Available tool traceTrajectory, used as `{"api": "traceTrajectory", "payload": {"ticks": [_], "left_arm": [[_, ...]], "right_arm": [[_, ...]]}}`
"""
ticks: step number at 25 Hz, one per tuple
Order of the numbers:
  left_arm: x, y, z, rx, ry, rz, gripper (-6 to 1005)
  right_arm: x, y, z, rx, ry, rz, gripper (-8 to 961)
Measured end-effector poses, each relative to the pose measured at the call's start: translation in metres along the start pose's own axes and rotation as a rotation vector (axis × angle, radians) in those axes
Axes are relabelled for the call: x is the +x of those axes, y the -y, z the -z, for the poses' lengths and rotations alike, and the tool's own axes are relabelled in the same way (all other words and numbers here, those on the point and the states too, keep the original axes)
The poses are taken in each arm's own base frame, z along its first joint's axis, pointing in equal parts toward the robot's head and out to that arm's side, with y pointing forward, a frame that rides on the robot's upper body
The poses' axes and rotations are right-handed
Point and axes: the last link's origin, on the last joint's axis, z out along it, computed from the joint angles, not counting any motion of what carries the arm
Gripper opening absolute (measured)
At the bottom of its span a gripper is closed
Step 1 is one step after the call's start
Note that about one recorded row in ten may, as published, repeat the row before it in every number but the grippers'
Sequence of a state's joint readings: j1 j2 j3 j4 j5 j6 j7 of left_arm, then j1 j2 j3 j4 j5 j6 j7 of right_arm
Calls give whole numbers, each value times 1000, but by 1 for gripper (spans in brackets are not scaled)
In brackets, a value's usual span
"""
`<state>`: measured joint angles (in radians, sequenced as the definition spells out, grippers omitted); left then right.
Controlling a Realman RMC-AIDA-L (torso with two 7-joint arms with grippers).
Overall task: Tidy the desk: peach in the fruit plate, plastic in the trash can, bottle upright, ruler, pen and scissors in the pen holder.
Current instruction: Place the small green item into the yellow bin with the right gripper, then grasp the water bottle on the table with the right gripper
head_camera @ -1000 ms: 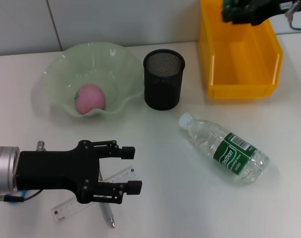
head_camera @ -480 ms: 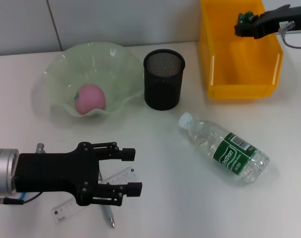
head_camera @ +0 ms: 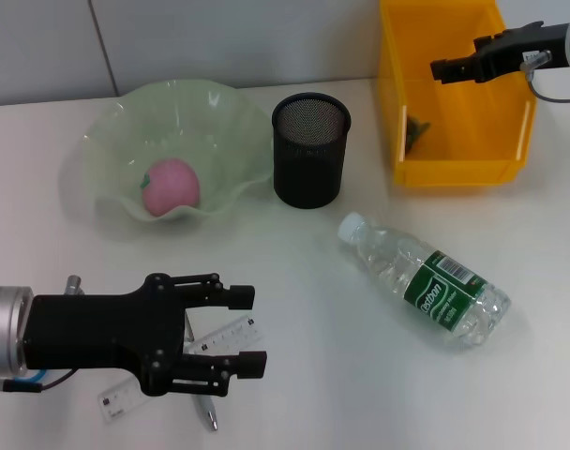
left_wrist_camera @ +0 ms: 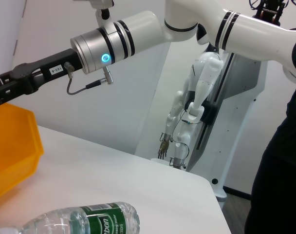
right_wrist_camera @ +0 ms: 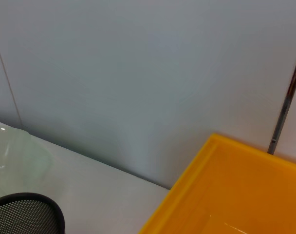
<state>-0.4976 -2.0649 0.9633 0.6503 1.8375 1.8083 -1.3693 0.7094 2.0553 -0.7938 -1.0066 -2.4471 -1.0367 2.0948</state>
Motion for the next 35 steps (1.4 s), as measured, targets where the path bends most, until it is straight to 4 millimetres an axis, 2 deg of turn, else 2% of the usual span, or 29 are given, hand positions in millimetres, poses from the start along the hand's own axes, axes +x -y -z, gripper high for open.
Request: {"api": "traceTrajectory", "payload": {"ticks": [8,13,18,19,20,24,26,29,35], "left_arm": [[-1,-2,2,-3,-1,0,753],[-1,-2,2,-3,-2,-3,751],[0,-3,2,-9,-4,-6,749],[0,-3,2,-10,-5,-6,749],[0,-3,2,-10,-7,-6,748],[3,-3,3,-8,-24,-5,747],[3,-2,3,-8,-26,-5,746],[4,-2,2,-9,-27,-6,745],[5,-2,2,-13,-28,-7,743]], "right_arm": [[-3,-2,4,8,20,9,783],[-12,-9,17,-45,64,0,783],[-25,-22,43,-146,77,-6,783],[-29,-31,55,-196,56,15,783],[-29,-31,55,-196,56,15,783],[-34,-53,81,-291,-70,64,783],[-34,-57,84,-304,-104,70,783],[-30,-69,91,-344,-251,77,783],[-23,-78,90,-326,-418,85,783]]}}
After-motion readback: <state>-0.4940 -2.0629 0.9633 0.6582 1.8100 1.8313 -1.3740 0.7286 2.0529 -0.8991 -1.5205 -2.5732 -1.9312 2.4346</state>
